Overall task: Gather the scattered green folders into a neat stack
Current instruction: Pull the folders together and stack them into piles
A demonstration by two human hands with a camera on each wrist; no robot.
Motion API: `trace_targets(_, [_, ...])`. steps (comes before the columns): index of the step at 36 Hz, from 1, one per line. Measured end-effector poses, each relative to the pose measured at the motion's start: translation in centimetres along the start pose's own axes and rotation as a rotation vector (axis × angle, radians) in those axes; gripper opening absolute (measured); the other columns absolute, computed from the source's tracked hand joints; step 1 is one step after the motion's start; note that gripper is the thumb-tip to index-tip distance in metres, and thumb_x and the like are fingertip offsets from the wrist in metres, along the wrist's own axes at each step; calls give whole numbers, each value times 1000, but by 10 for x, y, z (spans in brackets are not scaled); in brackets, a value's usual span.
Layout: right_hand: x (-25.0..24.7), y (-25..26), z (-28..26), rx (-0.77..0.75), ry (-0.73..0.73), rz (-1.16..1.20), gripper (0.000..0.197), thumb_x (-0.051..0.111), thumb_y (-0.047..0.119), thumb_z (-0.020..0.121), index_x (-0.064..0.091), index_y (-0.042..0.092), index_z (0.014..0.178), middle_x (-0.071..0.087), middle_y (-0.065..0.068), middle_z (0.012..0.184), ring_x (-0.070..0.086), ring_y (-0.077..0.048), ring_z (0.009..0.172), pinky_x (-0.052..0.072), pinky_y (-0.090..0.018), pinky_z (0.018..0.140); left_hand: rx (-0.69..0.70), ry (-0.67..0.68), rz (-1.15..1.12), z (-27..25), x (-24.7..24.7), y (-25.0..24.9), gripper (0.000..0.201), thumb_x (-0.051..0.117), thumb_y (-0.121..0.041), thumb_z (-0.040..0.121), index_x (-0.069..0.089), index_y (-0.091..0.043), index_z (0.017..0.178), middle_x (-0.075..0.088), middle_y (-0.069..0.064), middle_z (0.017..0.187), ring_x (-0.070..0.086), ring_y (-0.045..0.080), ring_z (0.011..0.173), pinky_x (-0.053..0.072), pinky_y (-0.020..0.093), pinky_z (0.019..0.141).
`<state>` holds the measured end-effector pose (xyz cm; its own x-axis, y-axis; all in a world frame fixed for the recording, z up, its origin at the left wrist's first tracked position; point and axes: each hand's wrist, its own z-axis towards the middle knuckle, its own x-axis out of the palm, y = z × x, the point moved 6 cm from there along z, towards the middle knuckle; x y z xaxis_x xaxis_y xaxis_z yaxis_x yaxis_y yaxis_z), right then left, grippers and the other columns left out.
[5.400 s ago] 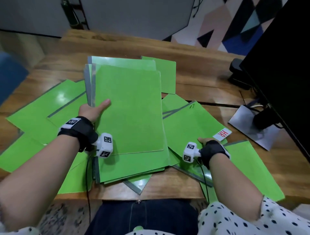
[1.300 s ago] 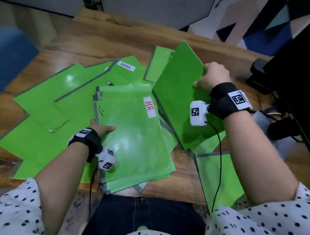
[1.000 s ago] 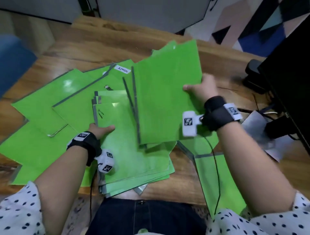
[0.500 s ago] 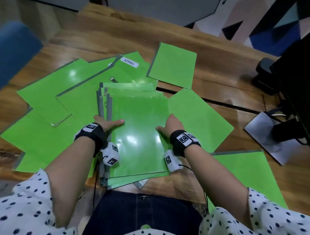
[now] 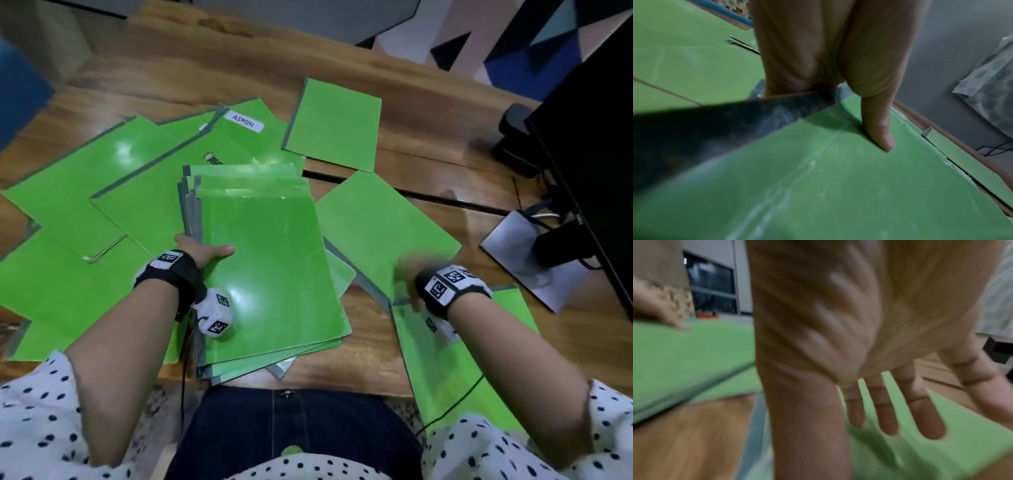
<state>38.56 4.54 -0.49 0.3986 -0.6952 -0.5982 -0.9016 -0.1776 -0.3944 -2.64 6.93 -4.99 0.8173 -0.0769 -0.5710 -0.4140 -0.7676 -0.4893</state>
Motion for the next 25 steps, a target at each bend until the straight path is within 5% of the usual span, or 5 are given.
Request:
trace_targets(5, [28, 13, 0, -39, -65, -72, 85, 80, 30, 72, 33, 11, 140, 42, -7, 140, 41, -27, 130, 40, -49, 103, 0, -1, -12, -1, 0, 2, 109, 84, -38, 66, 16, -2, 144, 39, 23, 140, 45, 41, 124, 41, 53, 102])
trace_targets(10, [32, 11, -2, -123, -118, -77, 83, 86, 40, 60, 44, 18, 127, 61, 1, 124, 48, -24, 122, 34, -48, 105, 19, -8, -21, -3, 2, 0, 103, 82, -33, 71, 17, 1, 144, 39, 23, 141, 43, 40, 126, 40, 49, 103])
trace_targets(19, [34, 9, -6, -223, -70, 45, 41, 75, 24, 79, 60, 24, 117, 58, 4, 115, 53, -21, 109, 48, -35, 79, 29, -4, -25, -7, 1, -2, 102, 80, -32, 73, 16, 2, 144, 38, 24, 142, 42, 40, 127, 40, 49, 103])
trace_targets(21, [24, 7, -5, -201, -64, 106, 31, 69, 17, 83, 60, 23, 113, 62, 5, 101, 59, -20, 96, 52, -30, 71, 29, -3, -30, -8, 1, -2, 103, 81, -32, 72, 16, 3, 144, 38, 24, 142, 43, 41, 127, 40, 49, 103])
trace_targets(25, [-18, 14, -6, -202, -182, 180, 13, 55, 12, 91, 51, 22, 99, 51, 8, 72, 56, -19, 74, 40, -21, 49, 27, -2, -37, -9, 1, -2, 104, 81, -31, 72, 15, 3, 145, 38, 25, 142, 43, 41, 126, 40, 50, 102])
